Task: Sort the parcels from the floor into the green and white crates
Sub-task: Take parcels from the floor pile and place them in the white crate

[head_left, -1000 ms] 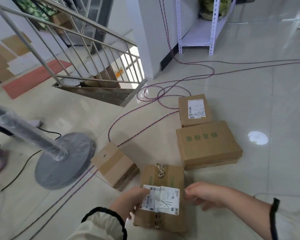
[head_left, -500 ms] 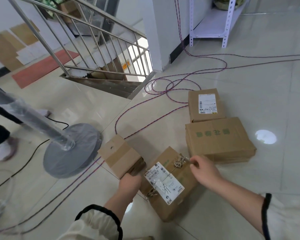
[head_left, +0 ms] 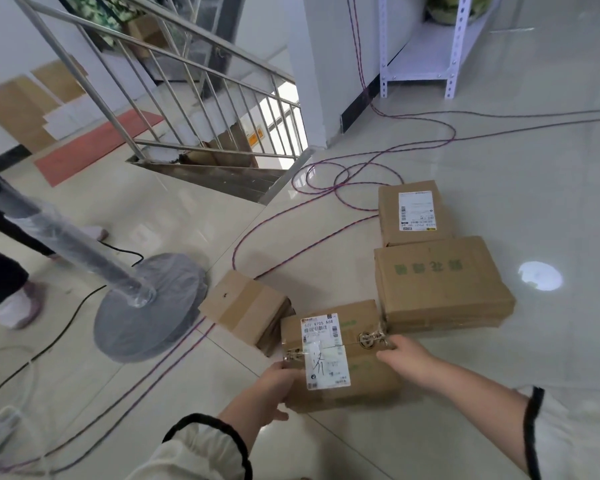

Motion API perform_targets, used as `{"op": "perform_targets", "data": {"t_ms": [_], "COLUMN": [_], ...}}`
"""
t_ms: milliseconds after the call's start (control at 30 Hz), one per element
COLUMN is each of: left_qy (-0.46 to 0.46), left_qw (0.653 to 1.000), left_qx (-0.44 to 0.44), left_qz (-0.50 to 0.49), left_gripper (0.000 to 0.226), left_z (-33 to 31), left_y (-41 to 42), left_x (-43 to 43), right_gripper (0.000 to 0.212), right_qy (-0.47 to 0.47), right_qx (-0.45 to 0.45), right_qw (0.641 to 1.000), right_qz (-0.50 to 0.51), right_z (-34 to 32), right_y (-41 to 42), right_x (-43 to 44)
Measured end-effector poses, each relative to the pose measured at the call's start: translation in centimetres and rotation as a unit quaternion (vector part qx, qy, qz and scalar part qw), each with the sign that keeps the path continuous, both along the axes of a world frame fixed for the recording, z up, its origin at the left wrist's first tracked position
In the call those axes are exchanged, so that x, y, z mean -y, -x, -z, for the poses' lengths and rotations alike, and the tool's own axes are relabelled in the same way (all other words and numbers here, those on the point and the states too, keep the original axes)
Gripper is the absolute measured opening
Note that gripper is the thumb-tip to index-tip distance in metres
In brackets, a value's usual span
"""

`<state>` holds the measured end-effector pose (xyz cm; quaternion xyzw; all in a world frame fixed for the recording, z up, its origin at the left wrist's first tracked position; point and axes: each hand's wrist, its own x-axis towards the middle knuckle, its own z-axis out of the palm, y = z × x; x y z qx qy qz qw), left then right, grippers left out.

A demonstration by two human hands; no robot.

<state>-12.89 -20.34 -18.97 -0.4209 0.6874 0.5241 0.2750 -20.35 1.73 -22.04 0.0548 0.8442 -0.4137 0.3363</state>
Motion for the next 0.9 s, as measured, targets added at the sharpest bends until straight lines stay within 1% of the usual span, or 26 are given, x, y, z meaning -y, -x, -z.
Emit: {"op": "perform_targets", "data": {"t_ms": [67, 167, 233, 300, 367, 433, 500, 567, 667, 733, 800, 900], "left_qy": [0.001, 0.027, 0.045, 0.052, 0.034, -0.002, -0.04, -0.072, -0.105, -0.119, -0.13, -0.141], "left_qw": [1.0, 0.999, 0.996, 0.988, 0.972, 0.949, 0.933, 0.923, 0.905, 0.897, 0.89, 0.881], "left_qx": [-0.007, -0.041, -0.079, -0.141, -0.225, -0.303, -0.347, -0.373, -0.409, -0.423, -0.435, -0.452], "left_qz": [0.005, 0.005, -0.007, -0.023, -0.057, -0.085, -0.088, -0.068, -0.047, -0.039, -0.021, 0.01], "left_gripper": [0.045, 0.048, 0.054, 0.062, 0.063, 0.06, 0.063, 0.065, 0.066, 0.07, 0.069, 0.067], "left_z": [0.1, 0.2, 0.0, -0.6, -1.6, -2.8, -4.1, -5.5, -8.7, -11.9, -16.1, -24.2], "left_y": [-0.1, 0.1, 0.3, 0.4, 0.6, 0.8, 1.3, 2.4, 4.5, 5.7, 6.6, 7.3], "left_x": [0.0, -0.2, -0.2, -0.2, -0.1, -0.2, -0.5, -1.0, -1.8, -2.2, -2.8, -3.8], "right_gripper": [0.028, 0.026, 0.022, 0.015, 0.011, 0.014, 0.014, 0.015, 0.023, 0.032, 0.04, 0.044], "right_qy": [0.021, 0.016, 0.023, 0.061, 0.109, 0.142, 0.169, 0.189, 0.198, 0.214, 0.236, 0.241], "right_qx": [0.005, 0.001, -0.009, -0.013, -0.017, -0.036, -0.07, -0.113, -0.168, -0.193, -0.211, -0.233], "right_qw": [1.0, 0.999, 0.998, 0.993, 0.986, 0.98, 0.974, 0.964, 0.952, 0.941, 0.927, 0.917], "right_qz": [0.017, 0.039, 0.062, 0.101, 0.128, 0.133, 0.134, 0.147, 0.161, 0.178, 0.201, 0.215], "right_z": [-0.3, -0.9, -1.6, -2.7, -4.1, -5.9, -7.9, -10.0, -13.8, -17.5, -21.8, -30.0], "right_y": [0.0, 0.3, 0.5, 0.7, 1.0, 1.4, 1.8, 2.3, 3.5, 4.2, 4.6, 4.4], "right_x": [0.2, 0.3, 0.2, -0.2, -0.5, -0.9, -1.3, -2.1, -3.7, -4.6, -5.4, -6.8]}}
